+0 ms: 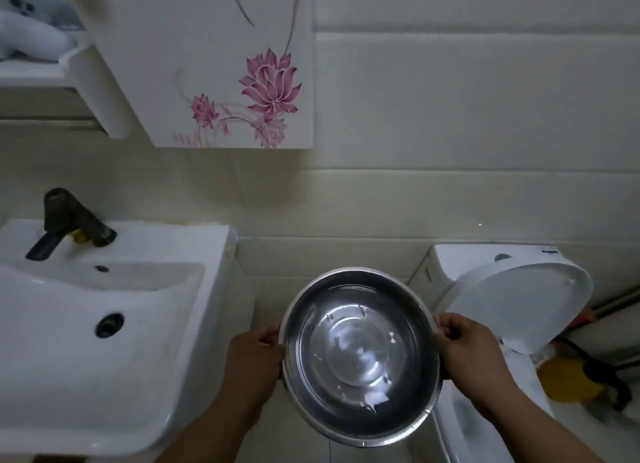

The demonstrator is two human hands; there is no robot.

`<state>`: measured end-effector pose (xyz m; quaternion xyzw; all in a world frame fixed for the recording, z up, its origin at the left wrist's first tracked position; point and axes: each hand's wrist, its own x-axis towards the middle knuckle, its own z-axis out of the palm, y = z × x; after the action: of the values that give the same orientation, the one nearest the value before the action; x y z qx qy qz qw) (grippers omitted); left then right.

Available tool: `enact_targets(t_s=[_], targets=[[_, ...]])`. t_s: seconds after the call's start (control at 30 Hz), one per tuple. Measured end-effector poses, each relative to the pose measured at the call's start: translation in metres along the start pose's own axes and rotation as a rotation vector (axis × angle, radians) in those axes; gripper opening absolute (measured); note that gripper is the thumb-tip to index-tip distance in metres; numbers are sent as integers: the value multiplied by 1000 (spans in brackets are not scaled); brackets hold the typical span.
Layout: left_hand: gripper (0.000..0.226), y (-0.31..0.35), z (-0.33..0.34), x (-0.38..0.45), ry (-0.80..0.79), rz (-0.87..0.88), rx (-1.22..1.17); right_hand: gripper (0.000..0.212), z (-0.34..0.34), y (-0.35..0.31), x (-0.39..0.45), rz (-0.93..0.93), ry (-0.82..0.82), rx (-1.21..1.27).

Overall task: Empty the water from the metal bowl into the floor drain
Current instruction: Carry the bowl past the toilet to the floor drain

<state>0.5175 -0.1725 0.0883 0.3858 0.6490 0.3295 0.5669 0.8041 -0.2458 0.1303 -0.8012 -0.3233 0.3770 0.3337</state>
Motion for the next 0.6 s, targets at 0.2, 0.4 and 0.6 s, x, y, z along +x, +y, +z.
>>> enact_targets(t_s=[0.2, 0.4, 0.6], targets=[[49, -48, 16, 20, 69, -37, -17, 39, 20, 39, 31, 0, -52, -24], [40, -97, 23, 48, 76, -26, 67, 13, 59, 83, 61, 8, -44, -16], [57, -153, 28, 81, 86, -12, 116, 12, 102, 135, 86, 26, -29, -44]])
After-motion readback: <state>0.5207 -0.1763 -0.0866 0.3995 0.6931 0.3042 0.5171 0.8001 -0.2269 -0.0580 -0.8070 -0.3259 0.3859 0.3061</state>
